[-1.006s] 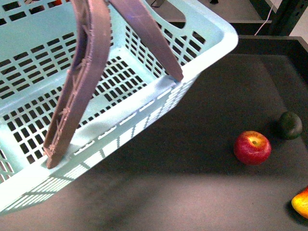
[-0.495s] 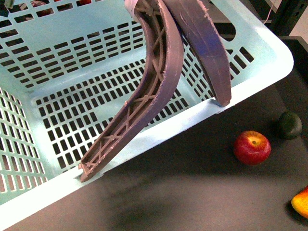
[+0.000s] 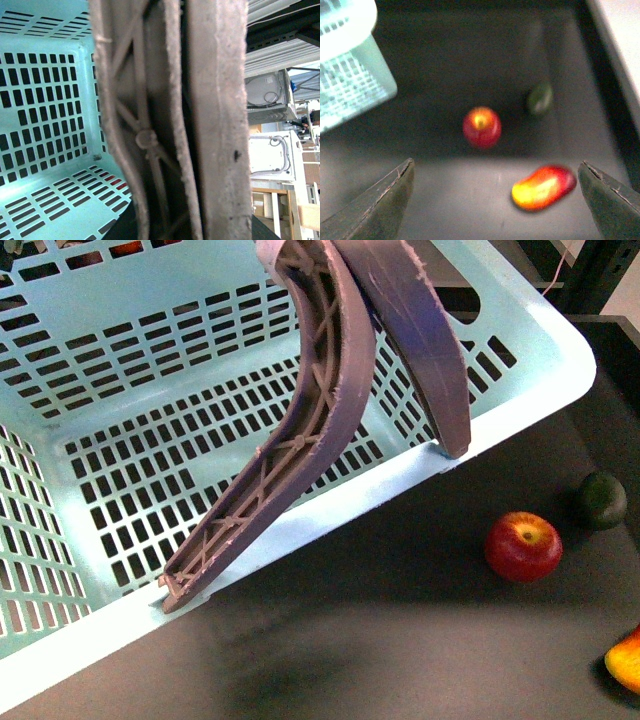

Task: Pick apple with right arm and hold basket with left

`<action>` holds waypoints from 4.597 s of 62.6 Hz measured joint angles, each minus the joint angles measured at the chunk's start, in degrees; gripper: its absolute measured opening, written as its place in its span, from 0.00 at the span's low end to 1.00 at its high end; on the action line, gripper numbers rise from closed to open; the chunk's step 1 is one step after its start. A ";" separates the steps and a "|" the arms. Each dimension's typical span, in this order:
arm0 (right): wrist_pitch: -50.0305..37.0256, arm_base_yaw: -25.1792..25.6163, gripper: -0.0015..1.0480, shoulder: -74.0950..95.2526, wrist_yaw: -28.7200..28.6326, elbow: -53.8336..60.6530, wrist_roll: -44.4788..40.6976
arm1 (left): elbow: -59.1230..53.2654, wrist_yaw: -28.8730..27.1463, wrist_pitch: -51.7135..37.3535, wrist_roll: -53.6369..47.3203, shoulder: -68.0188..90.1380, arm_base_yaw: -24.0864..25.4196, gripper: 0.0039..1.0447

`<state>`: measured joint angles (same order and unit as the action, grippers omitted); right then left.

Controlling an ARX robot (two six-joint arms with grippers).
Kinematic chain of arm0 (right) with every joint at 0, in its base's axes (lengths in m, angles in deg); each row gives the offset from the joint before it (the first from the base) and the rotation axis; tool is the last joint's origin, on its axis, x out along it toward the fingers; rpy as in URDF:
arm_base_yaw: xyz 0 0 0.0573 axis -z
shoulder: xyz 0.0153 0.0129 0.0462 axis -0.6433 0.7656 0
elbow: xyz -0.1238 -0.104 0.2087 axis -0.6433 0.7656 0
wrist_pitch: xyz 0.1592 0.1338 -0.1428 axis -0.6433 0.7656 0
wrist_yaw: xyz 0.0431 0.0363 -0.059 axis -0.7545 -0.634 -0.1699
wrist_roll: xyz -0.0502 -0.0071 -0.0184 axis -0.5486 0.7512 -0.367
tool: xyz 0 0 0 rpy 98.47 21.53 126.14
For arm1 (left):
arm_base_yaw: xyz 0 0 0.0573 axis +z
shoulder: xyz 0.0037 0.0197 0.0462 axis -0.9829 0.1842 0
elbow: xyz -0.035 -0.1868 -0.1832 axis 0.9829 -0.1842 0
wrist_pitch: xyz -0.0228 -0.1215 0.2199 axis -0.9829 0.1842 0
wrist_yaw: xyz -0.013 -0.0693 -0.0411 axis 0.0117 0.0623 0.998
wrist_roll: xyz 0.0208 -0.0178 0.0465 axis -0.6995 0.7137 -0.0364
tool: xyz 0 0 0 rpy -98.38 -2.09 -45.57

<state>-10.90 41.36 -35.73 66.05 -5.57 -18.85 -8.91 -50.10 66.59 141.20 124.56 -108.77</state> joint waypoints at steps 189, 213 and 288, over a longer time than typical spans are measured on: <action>-42.82 -0.50 0.76 90.14 1.05 -30.42 -14.71 | 0.00 -0.02 -0.07 -0.26 0.07 -0.04 0.14; -32.83 -11.37 0.76 60.06 -1.95 -35.89 -6.64 | 0.00 0.00 -0.07 -0.24 0.07 -0.04 0.14; -58.71 -16.85 0.55 46.01 17.07 -15.54 -0.52 | -0.02 0.22 -0.02 -0.72 0.42 -0.04 0.14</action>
<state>-69.61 24.51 10.28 83.12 -21.11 -19.38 -8.93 -49.88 66.57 140.47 124.98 -108.82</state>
